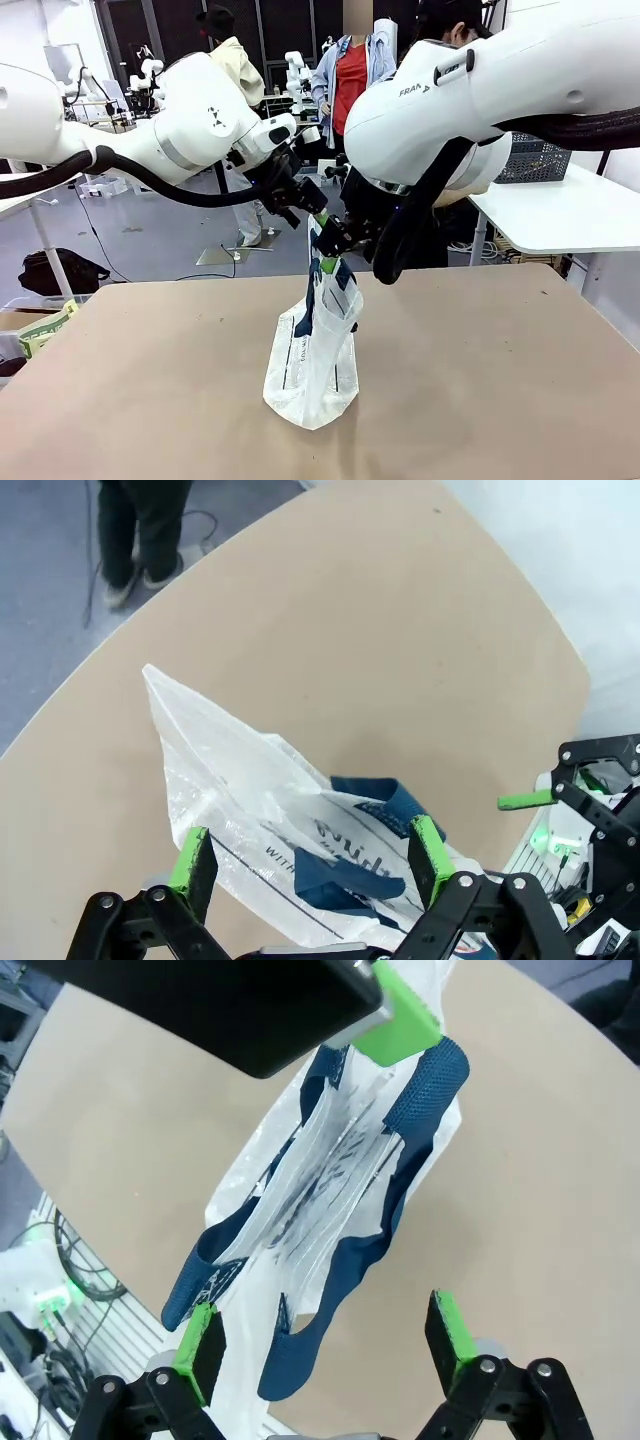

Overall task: Transfer purchased items from the store into the shopping bag.
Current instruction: Open the Reusable shopping bag in the center of the table.

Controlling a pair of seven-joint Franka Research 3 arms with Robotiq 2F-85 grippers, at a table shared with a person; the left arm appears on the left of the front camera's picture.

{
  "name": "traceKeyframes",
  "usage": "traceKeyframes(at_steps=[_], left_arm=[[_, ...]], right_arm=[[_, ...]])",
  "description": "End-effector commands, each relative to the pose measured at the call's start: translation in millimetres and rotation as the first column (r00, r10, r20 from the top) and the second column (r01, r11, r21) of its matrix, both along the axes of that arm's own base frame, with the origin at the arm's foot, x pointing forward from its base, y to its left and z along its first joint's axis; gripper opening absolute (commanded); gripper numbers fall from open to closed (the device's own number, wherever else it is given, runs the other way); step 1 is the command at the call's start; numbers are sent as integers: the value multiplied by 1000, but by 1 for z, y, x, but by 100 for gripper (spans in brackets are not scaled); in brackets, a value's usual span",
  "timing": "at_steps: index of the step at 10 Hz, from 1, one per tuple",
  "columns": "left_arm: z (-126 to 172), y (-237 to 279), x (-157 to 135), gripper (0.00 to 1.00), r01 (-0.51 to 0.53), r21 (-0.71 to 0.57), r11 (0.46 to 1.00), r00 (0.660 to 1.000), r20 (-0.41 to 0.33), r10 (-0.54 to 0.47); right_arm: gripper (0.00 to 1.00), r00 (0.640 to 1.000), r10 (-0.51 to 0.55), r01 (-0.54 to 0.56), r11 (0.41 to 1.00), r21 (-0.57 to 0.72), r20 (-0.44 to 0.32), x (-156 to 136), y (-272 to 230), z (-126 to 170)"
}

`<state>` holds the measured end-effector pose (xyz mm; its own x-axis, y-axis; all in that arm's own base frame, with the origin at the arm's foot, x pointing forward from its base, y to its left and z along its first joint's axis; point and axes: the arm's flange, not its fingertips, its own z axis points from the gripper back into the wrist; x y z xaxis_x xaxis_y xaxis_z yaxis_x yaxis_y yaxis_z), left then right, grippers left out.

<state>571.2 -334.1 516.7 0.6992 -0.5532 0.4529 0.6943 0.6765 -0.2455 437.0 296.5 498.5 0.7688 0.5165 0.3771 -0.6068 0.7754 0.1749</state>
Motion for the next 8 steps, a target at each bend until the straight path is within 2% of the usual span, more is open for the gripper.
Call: traceKeyframes(at_steps=[1, 6, 8], left_arm=[[6, 4, 0, 100, 5, 27, 1000, 1000, -25, -4], [-11, 5, 11, 100, -17, 47, 999, 997, -77, 20], [-14, 5, 16, 100, -19, 50, 999, 997, -74, 23]], right_arm=[[100, 999, -34, 34, 999, 16, 13, 0, -2, -4], [100, 999, -37, 37, 999, 29, 8, 2, -3, -7], [100, 999, -43, 43, 999, 20, 10, 4, 2, -10]])
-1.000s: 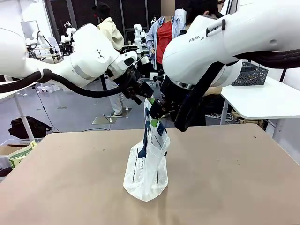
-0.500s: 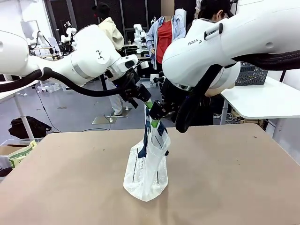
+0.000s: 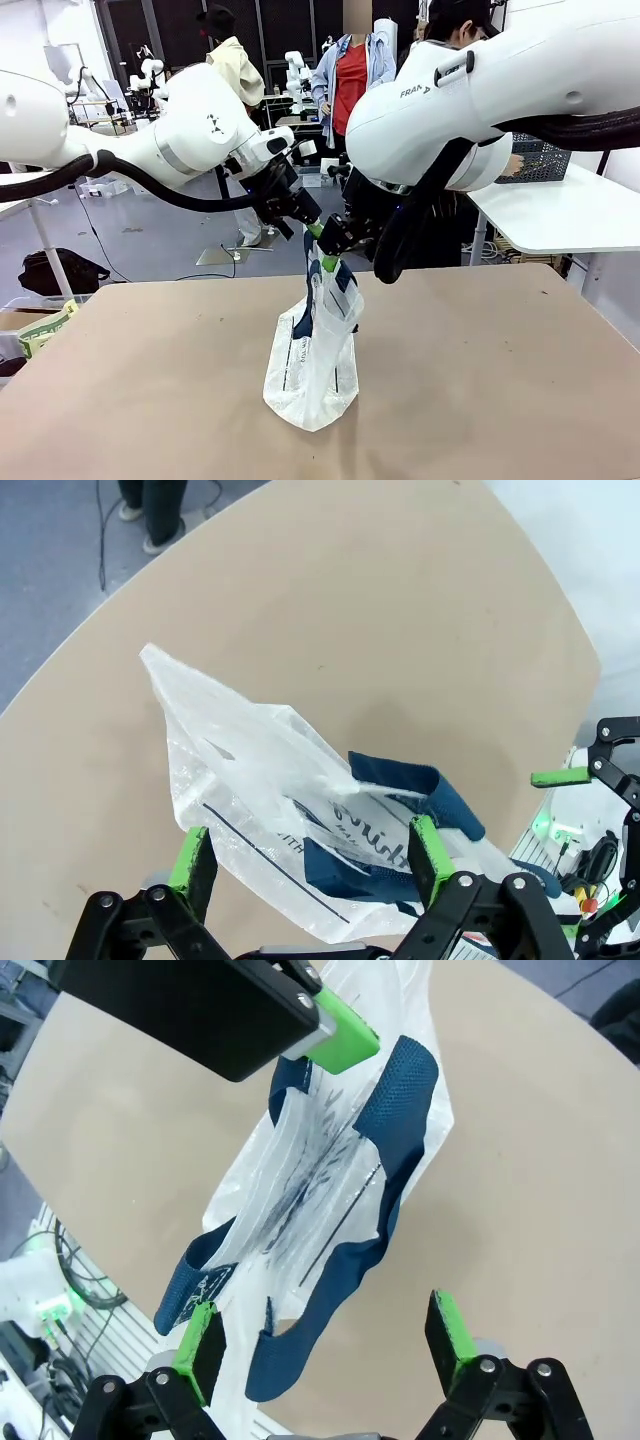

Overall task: Transfer purchased items from the store into the shopping bag.
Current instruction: Open the Reusable shopping bag in the center of the table.

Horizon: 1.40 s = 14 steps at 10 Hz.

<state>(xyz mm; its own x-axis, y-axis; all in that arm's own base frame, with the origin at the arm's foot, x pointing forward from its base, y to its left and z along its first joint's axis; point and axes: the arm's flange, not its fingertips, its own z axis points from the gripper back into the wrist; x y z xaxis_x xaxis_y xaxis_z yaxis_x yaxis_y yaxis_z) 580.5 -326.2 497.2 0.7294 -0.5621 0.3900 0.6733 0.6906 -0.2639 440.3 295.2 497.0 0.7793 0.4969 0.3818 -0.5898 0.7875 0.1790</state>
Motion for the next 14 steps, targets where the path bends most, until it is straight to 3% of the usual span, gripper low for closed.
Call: traceKeyframes(at_steps=[1, 7, 8, 12, 13, 14], left_arm=[[6, -3, 7, 100, -7, 23, 1000, 1000, -19, 7], [1, 1, 7, 100, 9, 90, 996, 998, -57, -4], [1, 2, 7, 92, 17, 78, 997, 999, -40, -14], [1, 5, 8, 15, 5, 68, 998, 999, -33, -3], [1, 7, 8, 0, 1, 69, 998, 999, -35, 2], [0, 10, 8, 0, -8, 68, 998, 999, -38, 11]], right_arm=[[100, 1000, -23, 23, 1000, 6, 7, 1, 5, -10], [100, 996, -78, 81, 994, -68, 41, -1, 8, -23], [81, 996, -70, 72, 997, -38, 48, -3, 8, -22], [2, 996, -64, 68, 996, -58, 65, -5, 15, -21], [0, 995, -76, 80, 995, -66, 67, -5, 15, -21], [0, 994, -80, 85, 994, -68, 67, -6, 15, -21]])
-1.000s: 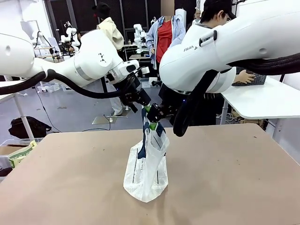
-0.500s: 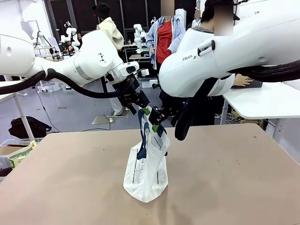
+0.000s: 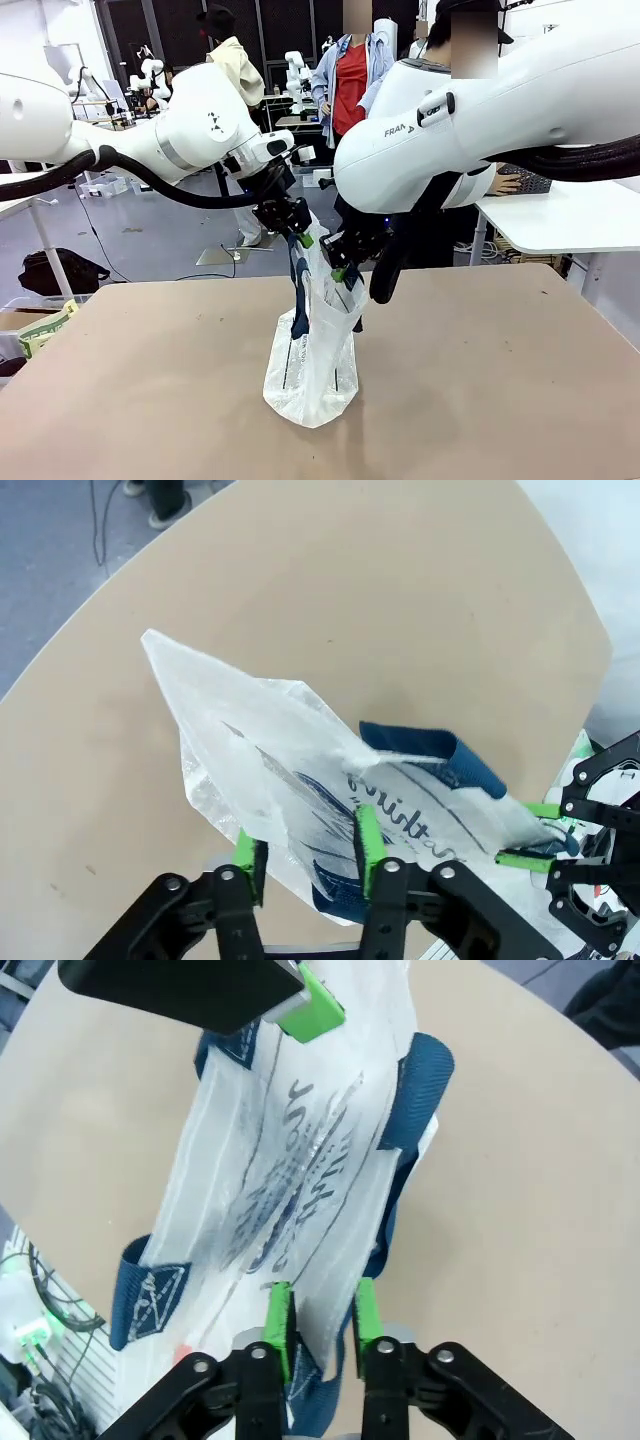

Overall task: Transfer purchased items from the store into the shopping bag.
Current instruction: Open the Reusable shopping bag in the center of the table.

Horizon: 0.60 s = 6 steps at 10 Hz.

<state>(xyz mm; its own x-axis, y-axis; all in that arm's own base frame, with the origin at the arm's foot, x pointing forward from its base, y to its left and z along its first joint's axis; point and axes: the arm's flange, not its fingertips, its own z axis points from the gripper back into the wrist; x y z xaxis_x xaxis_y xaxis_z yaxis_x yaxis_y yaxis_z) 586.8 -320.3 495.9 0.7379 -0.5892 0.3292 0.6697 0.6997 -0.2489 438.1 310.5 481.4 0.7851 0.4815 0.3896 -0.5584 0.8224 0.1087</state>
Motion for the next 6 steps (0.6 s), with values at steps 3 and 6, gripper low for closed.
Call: traceKeyframes(at_steps=[3, 6], left_arm=[[3, 20, -4, 0, 11, 12, 1000, 1000, 0, -11], [15, 66, -14, 0, 12, 93, 996, 999, 38, -15]], right_arm=[[0, 999, -53, 53, 999, -13, 14, -2, -1, -6], [0, 996, -92, 92, 996, -16, 16, -2, -9, -4]])
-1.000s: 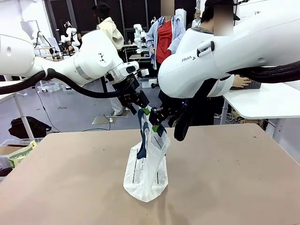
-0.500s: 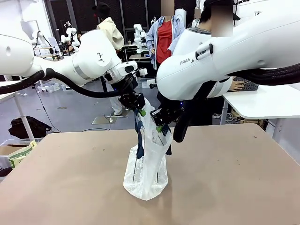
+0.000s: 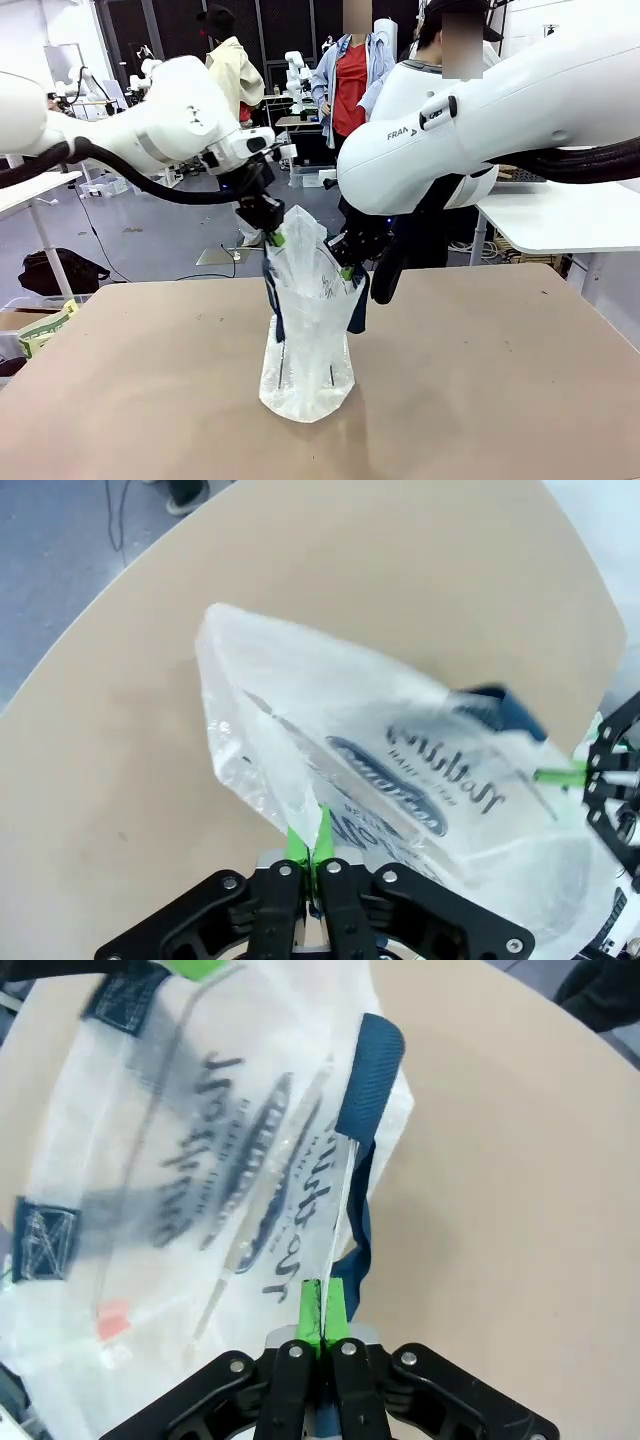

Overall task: Transfer purchased items from the store into the shopping bag.
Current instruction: Open the Reusable shopping bag in the center of the table.

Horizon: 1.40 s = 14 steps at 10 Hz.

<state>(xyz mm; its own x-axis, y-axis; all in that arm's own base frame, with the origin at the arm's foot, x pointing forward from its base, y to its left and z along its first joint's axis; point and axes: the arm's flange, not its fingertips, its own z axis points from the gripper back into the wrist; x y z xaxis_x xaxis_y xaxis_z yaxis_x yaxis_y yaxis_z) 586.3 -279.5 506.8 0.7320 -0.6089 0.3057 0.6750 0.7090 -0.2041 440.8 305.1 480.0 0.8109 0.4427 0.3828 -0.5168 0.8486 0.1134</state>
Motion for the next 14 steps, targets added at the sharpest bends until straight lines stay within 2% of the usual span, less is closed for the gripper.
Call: traceKeyframes(at_steps=[1, 4, 7, 8, 10, 12, 14], left_arm=[[7, 48, -17, 0, -3, 59, 998, 1000, 30, 2], [9, 135, -43, 0, -131, 38, 991, 991, 45, 129], [-7, 188, -75, 0, -185, 6, 983, 979, 88, 184], [-7, 198, -82, 0, -201, -41, 979, 972, 113, 204], [3, 175, -74, 0, -115, -78, 990, 975, 180, 128], [14, 151, -58, 0, -44, -91, 995, 974, 217, 63], [17, 137, -52, 0, -4, -75, 997, 978, 210, 20]], right_arm=[[0, 998, -65, 66, 998, -23, 23, -4, -7, -2], [0, 996, -84, 85, 995, -56, 15, 3, -6, -1], [0, 997, -73, 75, 992, -100, 21, 1, 7, 0], [0, 998, -62, 64, 993, -97, 23, 0, 12, 1], [0, 999, -21, 23, 997, -78, 25, -6, 32, 7], [0, 999, -10, 13, 998, -60, 42, -8, 64, 7], [0, 999, 19, -17, 998, -59, 42, -8, 85, 4]])
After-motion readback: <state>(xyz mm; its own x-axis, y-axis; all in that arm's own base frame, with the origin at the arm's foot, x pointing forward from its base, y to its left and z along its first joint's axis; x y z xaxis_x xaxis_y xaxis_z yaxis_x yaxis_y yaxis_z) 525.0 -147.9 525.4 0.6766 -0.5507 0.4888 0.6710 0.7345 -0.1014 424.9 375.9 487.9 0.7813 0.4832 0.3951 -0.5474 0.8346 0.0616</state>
